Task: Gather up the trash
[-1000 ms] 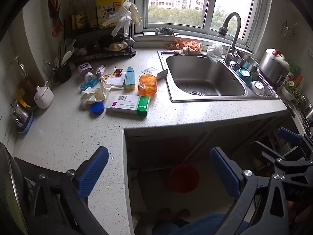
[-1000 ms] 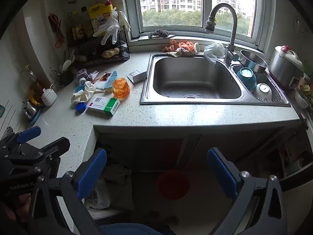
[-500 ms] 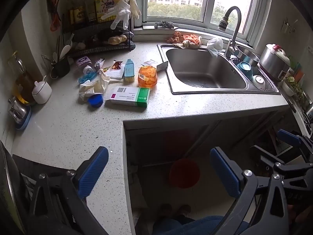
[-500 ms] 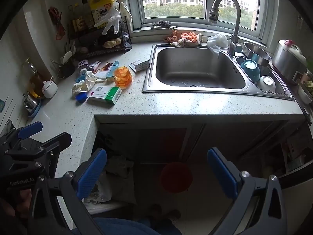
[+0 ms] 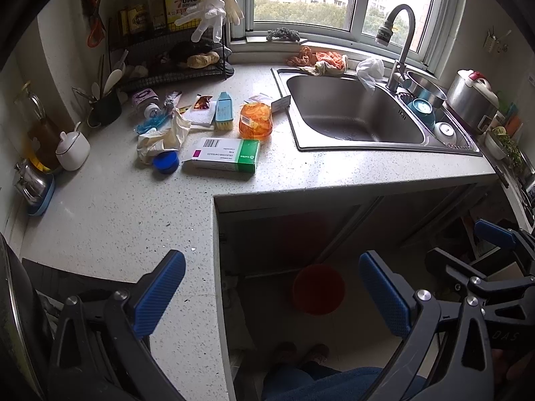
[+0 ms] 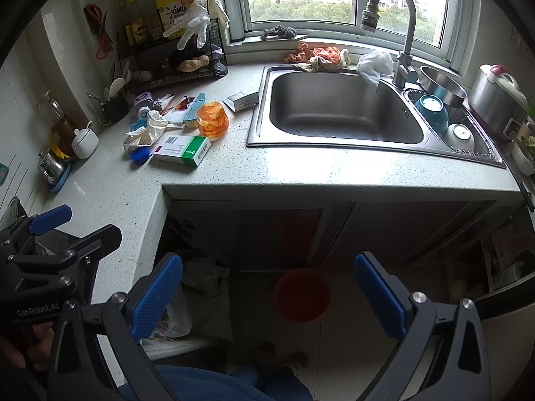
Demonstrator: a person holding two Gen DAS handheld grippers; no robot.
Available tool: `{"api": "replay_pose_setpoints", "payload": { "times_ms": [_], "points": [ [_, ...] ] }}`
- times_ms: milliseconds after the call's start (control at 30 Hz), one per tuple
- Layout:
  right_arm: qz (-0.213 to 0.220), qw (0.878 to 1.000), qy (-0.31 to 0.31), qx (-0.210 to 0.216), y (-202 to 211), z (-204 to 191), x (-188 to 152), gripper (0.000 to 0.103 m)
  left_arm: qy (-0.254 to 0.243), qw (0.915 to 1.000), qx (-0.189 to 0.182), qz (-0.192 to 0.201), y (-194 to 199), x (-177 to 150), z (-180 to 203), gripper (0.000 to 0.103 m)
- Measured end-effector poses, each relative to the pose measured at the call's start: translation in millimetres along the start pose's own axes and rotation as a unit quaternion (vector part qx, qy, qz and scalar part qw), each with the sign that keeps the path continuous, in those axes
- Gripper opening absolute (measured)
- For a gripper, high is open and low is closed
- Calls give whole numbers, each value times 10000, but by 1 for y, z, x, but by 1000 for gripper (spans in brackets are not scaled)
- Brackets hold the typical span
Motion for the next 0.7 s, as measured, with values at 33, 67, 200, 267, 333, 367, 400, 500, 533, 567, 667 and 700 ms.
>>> {"api": "replay_pose_setpoints", "payload": {
  "times_ms": [33,67,200,267,333,367,400,500,533,567,667,700],
  "points": [
    [-8,10000,1,4,0,0,0,103,-4,10000,-10,1,0,0,0,103],
    [-27,10000,6,8,-1,0,0,103,-6,10000,-14,-1,0,-1,0,103],
    [-49,10000,-1,8,-3,1,-2,103,-3,10000,-18,4,0,-1,-1,103],
    [-41,10000,4,7,-3,0,-3,103,2,10000,-27,4,-1,-3,-1,103],
    [-46,10000,6,4,-4,0,-3,103,-2,10000,-41,-6,-2,-4,-2,103],
    [-51,10000,11,6,-4,0,-3,103,-5,10000,-43,-11,-2,-4,-2,103],
    [-58,10000,15,6,-5,0,-4,103,-10,10000,-45,-15,-2,-4,-3,103],
    [-62,10000,13,4,-5,-1,-4,103,-9,10000,-51,-24,-3,-5,-2,103],
    [-58,10000,13,1,-5,-1,-5,103,-5,10000,-52,-28,-3,-6,-2,103],
    [-60,10000,15,1,-5,-1,-5,103,-6,10000,-52,-33,-3,-6,-2,103],
    [-71,10000,13,2,-6,-1,-6,103,-16,10000,-60,-55,-4,-6,-2,103],
    [-77,10000,13,9,-6,-1,-6,103,-25,10000,-62,-59,-4,-6,-2,103]
  ]
}}
Point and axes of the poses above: each gripper's, at about its wrist camera, not at the fingertips, and y roughly against the way its jaws point, z to its right, x to its top, the point moved 7 cm from there along -y, roughly the way its jaws point, and after that the axes turned 2 degrees about -y, right-handed, at the moved point
